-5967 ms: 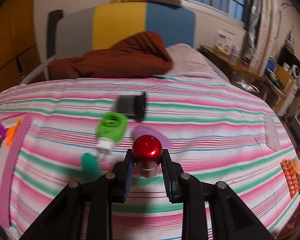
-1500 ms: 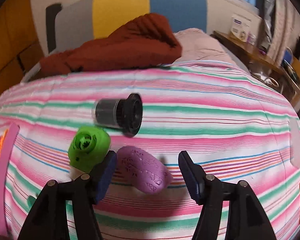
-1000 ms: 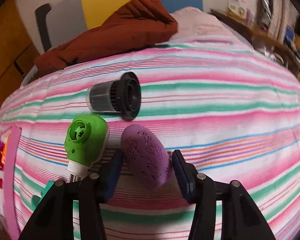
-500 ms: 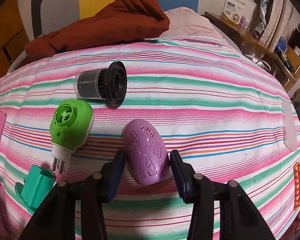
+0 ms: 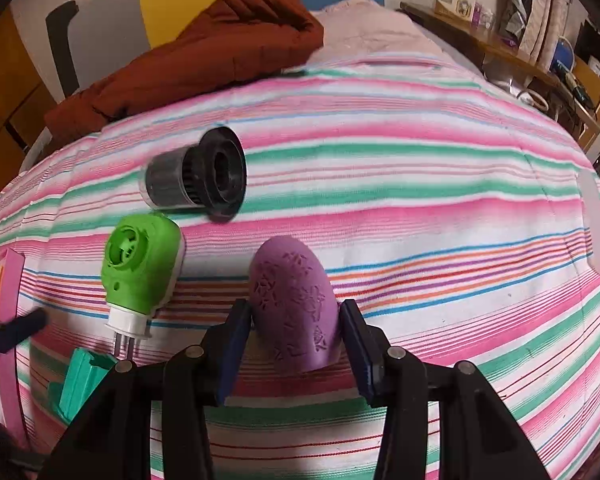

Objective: Organize rigid objects
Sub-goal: 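Grasp the green cup-shaped holder with the left tool and lift it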

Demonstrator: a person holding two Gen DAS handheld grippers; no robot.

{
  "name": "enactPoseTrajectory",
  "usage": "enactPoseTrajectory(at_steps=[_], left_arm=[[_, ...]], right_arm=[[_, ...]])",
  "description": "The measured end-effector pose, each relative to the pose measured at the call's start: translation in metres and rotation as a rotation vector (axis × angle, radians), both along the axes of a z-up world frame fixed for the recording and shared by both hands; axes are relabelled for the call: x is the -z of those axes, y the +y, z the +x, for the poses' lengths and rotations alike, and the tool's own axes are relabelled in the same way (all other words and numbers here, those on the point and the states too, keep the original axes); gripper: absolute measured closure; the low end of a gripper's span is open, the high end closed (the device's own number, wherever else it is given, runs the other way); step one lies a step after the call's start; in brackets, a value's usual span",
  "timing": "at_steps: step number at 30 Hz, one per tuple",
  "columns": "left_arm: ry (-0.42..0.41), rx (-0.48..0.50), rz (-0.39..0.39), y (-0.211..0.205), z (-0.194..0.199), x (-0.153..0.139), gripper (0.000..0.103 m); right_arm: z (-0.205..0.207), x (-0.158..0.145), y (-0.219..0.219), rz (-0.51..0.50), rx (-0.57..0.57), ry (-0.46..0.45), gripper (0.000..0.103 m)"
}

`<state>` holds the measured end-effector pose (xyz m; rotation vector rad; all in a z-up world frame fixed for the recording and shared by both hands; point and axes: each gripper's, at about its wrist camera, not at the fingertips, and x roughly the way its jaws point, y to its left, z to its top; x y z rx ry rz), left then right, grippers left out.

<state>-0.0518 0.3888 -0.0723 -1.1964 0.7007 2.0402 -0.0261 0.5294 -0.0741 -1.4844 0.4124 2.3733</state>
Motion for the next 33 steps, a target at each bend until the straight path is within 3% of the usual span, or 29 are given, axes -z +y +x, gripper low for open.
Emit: enactPoseTrajectory(at_steps=[1, 7, 12, 15, 18, 20, 21, 22, 24, 26, 27, 29, 30, 33], left_arm=[[-0.025, 0.015, -0.003, 0.001, 0.000, 0.002, 0.068], [-0.028, -0.020, 0.109, -0.019, 0.005, -0.014, 0.076], [0.054, -0.066, 0.266, -0.050, 0.016, -0.035, 0.076], [0.061, -0.097, 0.294, -0.063, 0.020, -0.029, 0.076], [0.010, -0.107, 0.304, -0.065, 0.017, -0.019, 0.075], [-0.014, -0.115, 0.307, -0.058, 0.013, -0.022, 0.052], [-0.023, -0.118, 0.306, -0.054, 0.010, -0.024, 0.033], [-0.018, -0.120, 0.303, -0.049, 0.009, -0.027, 0.026], [0.002, -0.104, 0.227, -0.034, 0.006, -0.027, 0.026], [0.002, -0.065, 0.134, -0.016, 0.003, -0.018, 0.029], [0.002, -0.051, 0.092, -0.009, 0.002, -0.013, 0.037], [-0.020, -0.027, 0.031, -0.003, -0.001, -0.002, 0.065], [-0.045, -0.028, 0.020, -0.004, -0.002, 0.003, 0.072], [-0.083, -0.069, 0.107, -0.020, -0.003, 0.001, 0.073]], right_arm=[[0.000, 0.003, 0.002, -0.007, 0.009, -0.019, 0.057], [0.003, 0.003, 0.006, -0.026, 0.029, -0.023, 0.058], [0.004, 0.004, 0.002, -0.013, 0.023, -0.028, 0.058], [0.005, 0.003, 0.002, -0.014, 0.024, -0.027, 0.058], [0.005, 0.003, 0.002, -0.012, 0.023, -0.029, 0.058], [0.005, 0.003, 0.002, -0.008, 0.022, -0.030, 0.058], [0.003, 0.004, 0.003, -0.007, 0.021, -0.030, 0.058], [0.003, 0.004, 0.003, -0.006, 0.021, -0.030, 0.058], [0.003, 0.005, 0.003, -0.006, 0.020, -0.030, 0.058], [0.003, 0.005, 0.003, -0.006, 0.021, -0.033, 0.058], [0.002, 0.006, 0.003, -0.004, 0.020, -0.035, 0.058], [0.002, 0.006, 0.003, 0.000, 0.018, -0.036, 0.058], [0.002, 0.006, 0.003, 0.001, 0.017, -0.037, 0.058], [0.005, 0.004, 0.002, -0.004, 0.018, -0.035, 0.058]])
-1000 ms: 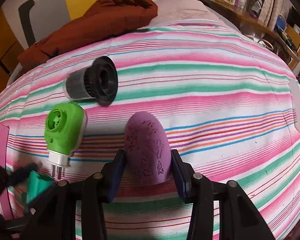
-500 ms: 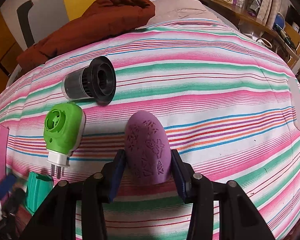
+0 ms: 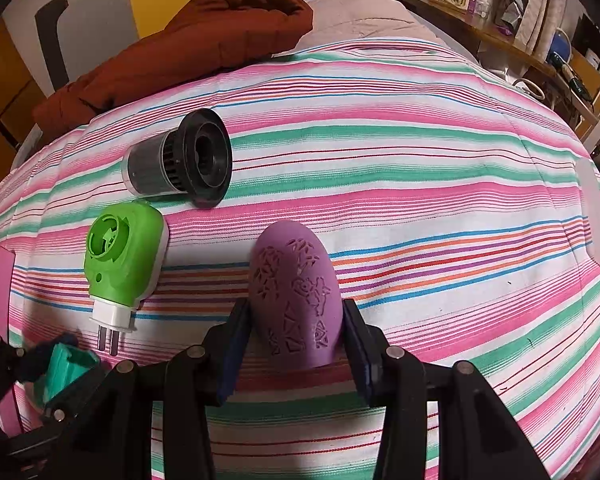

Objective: Organize rigid objects
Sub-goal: 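Grasp the green cup-shaped holder with the left tool and lift it, then carry the green holder into the tray and open the left tool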

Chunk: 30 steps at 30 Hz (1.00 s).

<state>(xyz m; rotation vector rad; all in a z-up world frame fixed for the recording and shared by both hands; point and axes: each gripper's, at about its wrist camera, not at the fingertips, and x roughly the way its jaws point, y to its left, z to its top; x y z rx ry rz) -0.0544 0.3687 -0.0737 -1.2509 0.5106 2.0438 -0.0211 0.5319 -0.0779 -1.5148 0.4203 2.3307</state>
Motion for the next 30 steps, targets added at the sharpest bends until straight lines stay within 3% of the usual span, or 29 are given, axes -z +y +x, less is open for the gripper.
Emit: enactPoseTrajectory(at_steps=[4, 9, 14, 20, 30], left_arm=[[-0.004, -0.074, 0.201, -0.038, 0.004, -0.016, 0.073], [0.036, -0.134, 0.296, -0.074, 0.012, -0.020, 0.073], [0.069, -0.135, 0.316, -0.093, 0.024, -0.011, 0.071], [0.071, -0.146, 0.289, -0.090, 0.033, 0.004, 0.068], [0.135, -0.143, 0.323, -0.095, 0.040, 0.009, 0.068]], right_arm=[[0.002, -0.001, 0.000, 0.000, 0.001, -0.001, 0.058], [0.003, -0.001, 0.000, 0.007, -0.002, -0.003, 0.058], [0.004, -0.001, -0.001, 0.007, -0.002, -0.004, 0.058], [0.005, -0.001, -0.001, 0.004, -0.001, -0.003, 0.058], [0.001, 0.001, -0.004, 0.045, -0.027, 0.000, 0.059]])
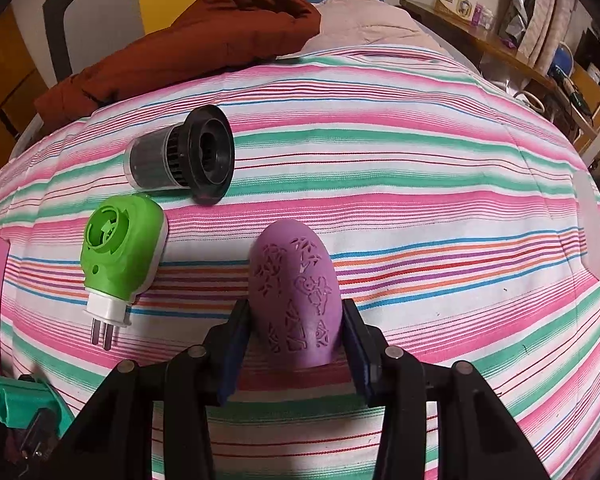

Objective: Organize rigid objects
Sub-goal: 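Carry the green holder into the tray and open the left tool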

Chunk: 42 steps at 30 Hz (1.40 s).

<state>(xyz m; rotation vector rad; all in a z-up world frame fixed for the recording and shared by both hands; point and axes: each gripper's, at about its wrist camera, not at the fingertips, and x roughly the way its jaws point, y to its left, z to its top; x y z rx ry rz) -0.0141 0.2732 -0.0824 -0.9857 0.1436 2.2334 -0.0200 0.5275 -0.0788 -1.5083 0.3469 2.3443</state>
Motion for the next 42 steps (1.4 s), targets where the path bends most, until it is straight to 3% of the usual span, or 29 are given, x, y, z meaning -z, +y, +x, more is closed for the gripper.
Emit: enactPoseTrajectory(at_steps=[5, 18, 24, 32, 42], left_arm=[[0.017, -0.001, -0.003, -0.001, 0.003, 0.001, 0.068], [-0.003, 0.012, 0.024, -0.009, 0.004, -0.003, 0.071], [-0.024, -0.002, 0.094, -0.032, 0.014, -0.015, 0.072], [-0.005, -0.021, 0.124, -0.063, 0.029, -0.033, 0.072], [0.008, -0.134, 0.161, -0.123, 0.024, -0.055, 0.072]], right_arm=[[0.010, -0.005, -0.002, -0.071, 0.002, 0.021, 0.059], [0.017, -0.004, -0.044, -0.104, -0.032, 0.013, 0.059], [0.014, -0.002, -0.041, -0.075, -0.023, 0.004, 0.059], [0.011, 0.001, -0.047, -0.045, -0.037, -0.003, 0.059], [0.014, -0.001, -0.046, -0.041, -0.037, -0.001, 0.059]])
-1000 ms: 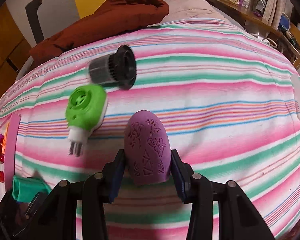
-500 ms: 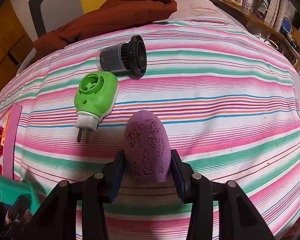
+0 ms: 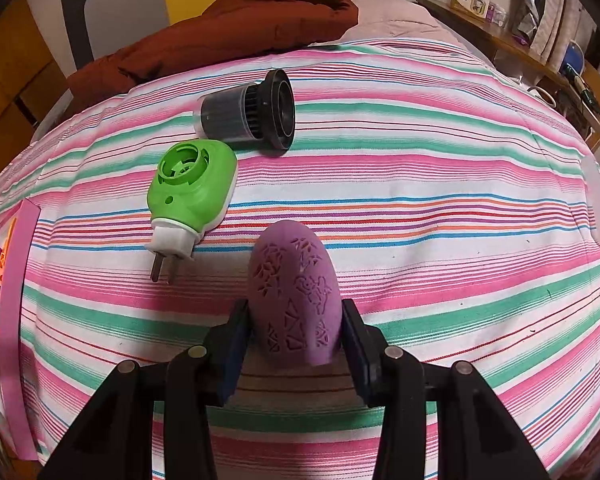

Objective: Organize rigid objects
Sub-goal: 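Carry the green holder into the tray and open the left tool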

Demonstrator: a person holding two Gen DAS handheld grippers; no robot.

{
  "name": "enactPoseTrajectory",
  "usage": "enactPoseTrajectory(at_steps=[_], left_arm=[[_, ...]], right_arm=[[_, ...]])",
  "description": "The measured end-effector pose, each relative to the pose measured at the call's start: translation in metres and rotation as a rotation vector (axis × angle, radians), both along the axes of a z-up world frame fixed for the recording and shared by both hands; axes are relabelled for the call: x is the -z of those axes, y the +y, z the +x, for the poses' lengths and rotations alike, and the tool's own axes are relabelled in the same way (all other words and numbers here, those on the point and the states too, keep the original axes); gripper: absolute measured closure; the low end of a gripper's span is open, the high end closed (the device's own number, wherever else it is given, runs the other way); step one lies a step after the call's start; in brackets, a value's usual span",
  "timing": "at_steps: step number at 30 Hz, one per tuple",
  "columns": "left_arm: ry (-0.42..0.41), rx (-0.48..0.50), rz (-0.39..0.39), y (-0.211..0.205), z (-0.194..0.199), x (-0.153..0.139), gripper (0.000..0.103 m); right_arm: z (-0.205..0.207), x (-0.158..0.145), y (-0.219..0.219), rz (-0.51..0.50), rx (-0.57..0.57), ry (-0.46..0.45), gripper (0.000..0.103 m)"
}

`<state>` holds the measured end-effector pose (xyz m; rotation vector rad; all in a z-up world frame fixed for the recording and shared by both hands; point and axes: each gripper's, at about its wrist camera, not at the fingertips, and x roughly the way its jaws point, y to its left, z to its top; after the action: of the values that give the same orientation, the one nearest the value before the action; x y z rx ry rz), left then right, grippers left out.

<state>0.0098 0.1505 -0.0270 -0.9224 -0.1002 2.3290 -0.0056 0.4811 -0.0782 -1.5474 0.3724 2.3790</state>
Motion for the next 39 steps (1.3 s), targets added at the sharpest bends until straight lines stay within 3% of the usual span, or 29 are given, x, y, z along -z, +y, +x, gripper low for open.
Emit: enactPoseTrajectory(at_steps=[5, 12, 20, 31, 35, 39], left_arm=[[-0.022, -0.096, -0.034, -0.035, -0.016, 0.004, 0.072], [-0.157, -0.178, -0.063, -0.067, -0.048, 0.031, 0.072], [-0.159, -0.211, -0.146, -0.077, -0.064, 0.042, 0.071], [-0.110, -0.286, -0.094, -0.100, -0.043, 0.038, 0.029], [-0.084, -0.277, -0.080, -0.102, -0.028, 0.036, 0.023], [-0.062, -0.273, -0.107, -0.098, -0.021, 0.034, 0.012]], right_arm=[[-0.002, 0.000, -0.002, 0.014, -0.005, -0.002, 0.059], [-0.003, 0.001, -0.002, 0.027, -0.010, -0.003, 0.059], [-0.003, 0.001, -0.001, 0.037, -0.013, -0.001, 0.059], [-0.003, 0.001, 0.000, 0.039, -0.013, -0.001, 0.059], [-0.004, 0.001, 0.001, 0.042, -0.013, -0.002, 0.059], [-0.001, 0.000, -0.001, 0.040, -0.010, -0.005, 0.059]])
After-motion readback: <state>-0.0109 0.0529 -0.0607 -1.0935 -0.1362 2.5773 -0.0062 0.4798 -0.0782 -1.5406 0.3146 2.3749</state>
